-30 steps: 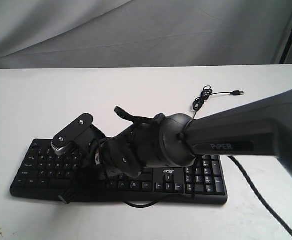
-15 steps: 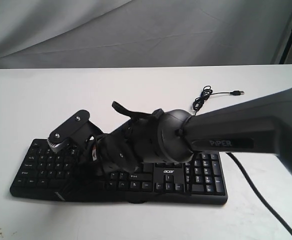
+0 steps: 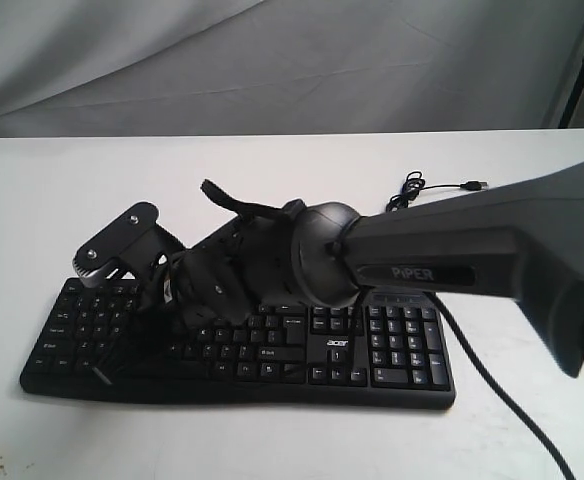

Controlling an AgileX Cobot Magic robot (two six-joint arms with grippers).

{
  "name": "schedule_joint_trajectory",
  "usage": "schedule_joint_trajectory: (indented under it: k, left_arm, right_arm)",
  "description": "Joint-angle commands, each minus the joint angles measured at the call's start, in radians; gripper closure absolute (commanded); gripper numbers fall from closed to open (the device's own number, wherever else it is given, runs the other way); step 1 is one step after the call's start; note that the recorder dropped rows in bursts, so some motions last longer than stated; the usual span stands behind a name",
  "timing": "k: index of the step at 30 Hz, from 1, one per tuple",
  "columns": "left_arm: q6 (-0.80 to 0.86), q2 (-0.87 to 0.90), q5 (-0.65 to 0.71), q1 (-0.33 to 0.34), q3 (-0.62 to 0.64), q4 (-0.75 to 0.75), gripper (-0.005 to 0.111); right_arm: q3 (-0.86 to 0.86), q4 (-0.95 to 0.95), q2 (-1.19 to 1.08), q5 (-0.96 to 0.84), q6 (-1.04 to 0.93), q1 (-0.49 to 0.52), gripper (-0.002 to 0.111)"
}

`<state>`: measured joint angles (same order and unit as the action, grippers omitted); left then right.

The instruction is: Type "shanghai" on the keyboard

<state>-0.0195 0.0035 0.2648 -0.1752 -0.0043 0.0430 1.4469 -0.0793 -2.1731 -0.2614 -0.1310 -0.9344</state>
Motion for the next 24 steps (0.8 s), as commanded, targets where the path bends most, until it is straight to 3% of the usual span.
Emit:
schedule_joint_trajectory:
  k: [1,24]
  left_arm:
    - [-0.003,-0.003,-0.006,-0.006,0.004,0.005,0.107]
    - [-0.003,-0.003,-0.006,-0.006,0.004,0.005,0.107]
  right_arm:
    - [0.006,0.009,-0.001,0.017,-0.011,0.001,0.108]
    - [0.009,0.002,-0.032,0.063,-0.011,-0.001,0.108]
